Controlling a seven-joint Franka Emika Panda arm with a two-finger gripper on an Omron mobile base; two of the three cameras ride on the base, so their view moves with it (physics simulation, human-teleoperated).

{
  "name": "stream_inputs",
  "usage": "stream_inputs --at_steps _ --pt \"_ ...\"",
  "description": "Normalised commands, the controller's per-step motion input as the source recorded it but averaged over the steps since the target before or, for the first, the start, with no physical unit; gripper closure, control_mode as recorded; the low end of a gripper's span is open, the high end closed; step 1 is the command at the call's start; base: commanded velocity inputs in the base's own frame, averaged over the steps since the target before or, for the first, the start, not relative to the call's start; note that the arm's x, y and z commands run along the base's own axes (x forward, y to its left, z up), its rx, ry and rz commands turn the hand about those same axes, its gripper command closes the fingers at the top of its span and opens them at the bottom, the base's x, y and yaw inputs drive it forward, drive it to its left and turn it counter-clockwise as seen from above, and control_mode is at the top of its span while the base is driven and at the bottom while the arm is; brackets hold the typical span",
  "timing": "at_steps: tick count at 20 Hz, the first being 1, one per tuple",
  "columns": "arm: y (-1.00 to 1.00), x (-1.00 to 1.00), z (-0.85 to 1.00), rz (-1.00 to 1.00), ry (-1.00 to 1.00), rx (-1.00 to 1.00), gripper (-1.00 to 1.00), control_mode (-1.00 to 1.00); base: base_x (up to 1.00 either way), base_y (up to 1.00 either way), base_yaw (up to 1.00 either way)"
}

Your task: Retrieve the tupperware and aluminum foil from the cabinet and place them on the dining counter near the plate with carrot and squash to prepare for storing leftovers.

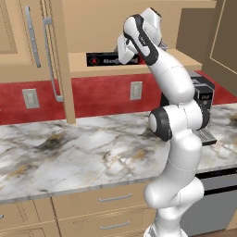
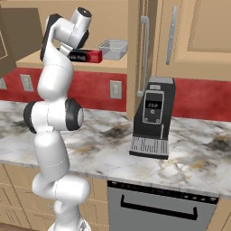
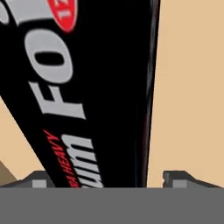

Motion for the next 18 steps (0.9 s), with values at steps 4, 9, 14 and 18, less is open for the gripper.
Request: stream_inputs --at_steps 4,9,14,18 --pt "0.00 -0.03 -0.20 0.00 -0.03 0.00 1.00 -1.00 0.00 0.00 0.00" --pt "0.00 -0.78 -0.55 0.01 -0.43 0.05 1.00 -1.00 0.00 0.00 0.00" --pt "0.00 -1.00 -0.30 0.05 -0.66 0.04 1.00 -1.00 0.00 0.00 0.00" --pt "0.03 -1.00 0.03 0.04 -0.37 0.00 1.00 -1.00 0.00 0.00 0.00"
